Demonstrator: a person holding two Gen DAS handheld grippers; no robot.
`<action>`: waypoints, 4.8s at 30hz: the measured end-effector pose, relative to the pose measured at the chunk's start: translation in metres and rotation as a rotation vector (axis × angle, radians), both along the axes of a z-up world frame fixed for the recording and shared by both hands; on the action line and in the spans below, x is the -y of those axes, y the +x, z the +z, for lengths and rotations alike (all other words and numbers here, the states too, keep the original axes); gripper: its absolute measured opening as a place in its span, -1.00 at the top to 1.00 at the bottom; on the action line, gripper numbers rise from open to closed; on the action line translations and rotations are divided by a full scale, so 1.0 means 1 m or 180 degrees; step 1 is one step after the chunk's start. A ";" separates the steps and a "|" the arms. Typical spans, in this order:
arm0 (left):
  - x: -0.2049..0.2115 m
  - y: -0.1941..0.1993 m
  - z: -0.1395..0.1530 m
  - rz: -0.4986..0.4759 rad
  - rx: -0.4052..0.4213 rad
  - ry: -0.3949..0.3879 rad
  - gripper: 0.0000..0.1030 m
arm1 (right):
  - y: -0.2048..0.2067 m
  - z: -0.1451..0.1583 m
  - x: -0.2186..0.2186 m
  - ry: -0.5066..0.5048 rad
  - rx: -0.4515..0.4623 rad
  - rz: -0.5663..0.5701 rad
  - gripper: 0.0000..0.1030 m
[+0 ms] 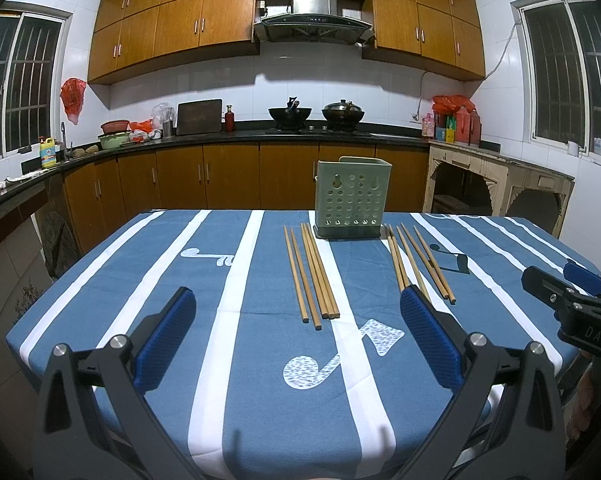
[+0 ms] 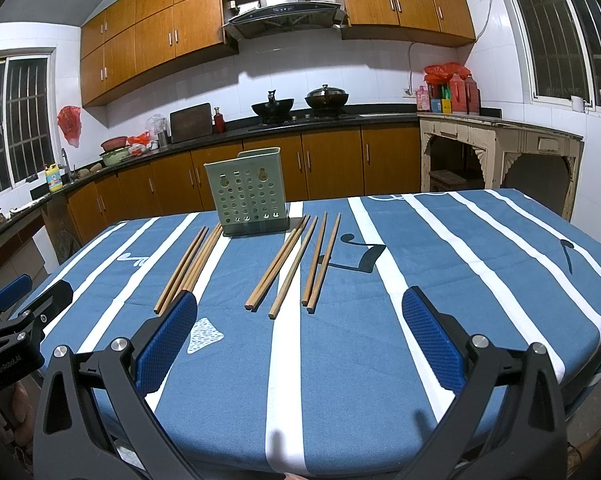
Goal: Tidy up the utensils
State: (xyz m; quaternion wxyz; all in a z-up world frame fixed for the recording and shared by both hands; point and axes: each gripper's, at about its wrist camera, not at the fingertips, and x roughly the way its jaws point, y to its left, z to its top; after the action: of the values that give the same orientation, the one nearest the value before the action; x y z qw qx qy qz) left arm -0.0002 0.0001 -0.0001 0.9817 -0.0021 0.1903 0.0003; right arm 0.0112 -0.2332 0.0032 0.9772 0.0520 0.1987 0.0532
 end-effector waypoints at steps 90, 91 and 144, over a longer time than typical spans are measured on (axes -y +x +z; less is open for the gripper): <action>-0.066 0.238 -0.071 0.0255 -0.1690 -0.0130 0.78 | 0.196 -0.062 0.052 0.0081 -0.1496 -0.0537 0.84; -0.065 0.237 -0.072 0.0257 -0.1684 -0.0125 0.76 | 0.195 -0.062 0.051 0.0071 -0.1495 -0.0535 0.84; -0.085 0.176 0.049 0.0096 -0.0582 -0.0305 0.86 | 0.144 0.048 0.075 0.0313 -0.0233 -0.0403 0.85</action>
State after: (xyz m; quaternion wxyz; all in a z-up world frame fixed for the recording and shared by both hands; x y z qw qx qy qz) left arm 0.1757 0.0848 0.0487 0.9589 -0.0519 0.2788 0.0061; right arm 0.1555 -0.3080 0.0508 0.9670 0.1143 0.2278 -0.0009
